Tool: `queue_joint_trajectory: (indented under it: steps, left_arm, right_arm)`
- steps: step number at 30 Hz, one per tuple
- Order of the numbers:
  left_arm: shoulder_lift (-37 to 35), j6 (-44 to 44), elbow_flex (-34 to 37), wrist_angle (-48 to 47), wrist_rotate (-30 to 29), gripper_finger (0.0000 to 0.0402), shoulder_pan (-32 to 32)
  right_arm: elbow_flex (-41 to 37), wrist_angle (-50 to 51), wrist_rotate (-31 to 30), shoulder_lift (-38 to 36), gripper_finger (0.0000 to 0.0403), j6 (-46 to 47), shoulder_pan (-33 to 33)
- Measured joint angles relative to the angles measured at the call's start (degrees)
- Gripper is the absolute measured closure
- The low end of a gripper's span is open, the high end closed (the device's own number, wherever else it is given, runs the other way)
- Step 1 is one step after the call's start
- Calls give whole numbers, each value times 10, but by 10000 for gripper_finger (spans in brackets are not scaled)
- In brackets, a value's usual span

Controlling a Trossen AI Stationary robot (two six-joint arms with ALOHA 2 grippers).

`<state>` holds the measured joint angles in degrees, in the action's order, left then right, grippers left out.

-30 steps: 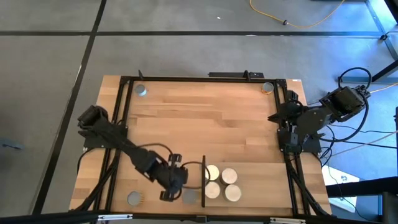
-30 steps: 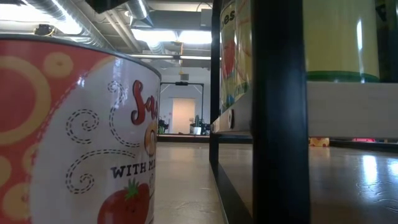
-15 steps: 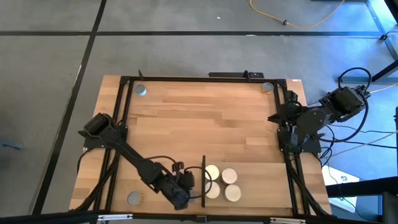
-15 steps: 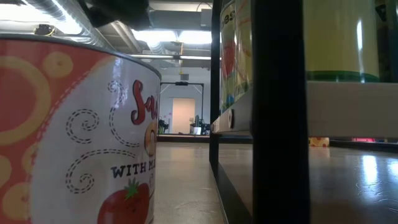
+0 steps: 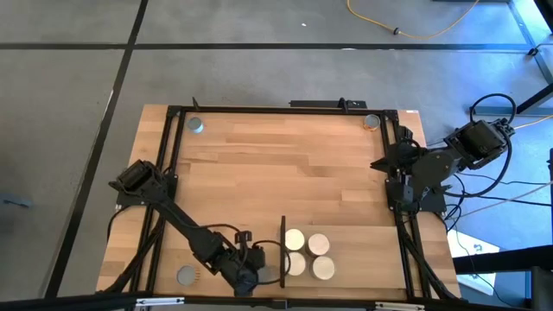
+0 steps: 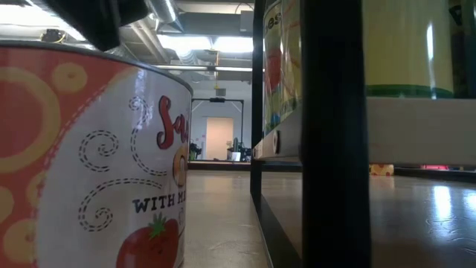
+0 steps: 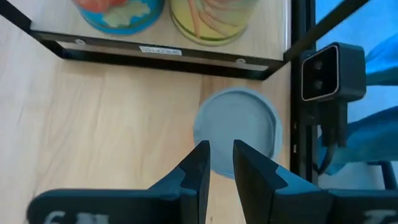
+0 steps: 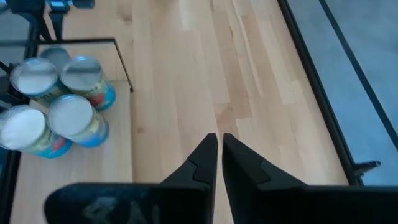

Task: Pick and place cans onto a shelf
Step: Put the canned diced tomatoes on the shelf

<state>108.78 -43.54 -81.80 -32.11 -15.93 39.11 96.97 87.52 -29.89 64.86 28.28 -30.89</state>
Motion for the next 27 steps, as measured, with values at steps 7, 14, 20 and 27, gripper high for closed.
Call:
queue_joint_trajectory:
  steps: [7, 14, 20, 27]
  left_arm:
    - [13, -44, -1, 1, -21, 339, -3]
    - [16, -59, 0, -3, -20, 339, -5]
    - [15, -66, 0, -3, -20, 339, -6]
    - [15, -71, 0, -5, -22, 339, -6]
  right_arm:
    - [0, -5, 0, 0, 375, -2, 0]
    - [0, -5, -1, 0, 375, -2, 0]
    - [0, -5, -1, 0, 375, -2, 0]
    - [0, -6, -1, 0, 375, -2, 0]
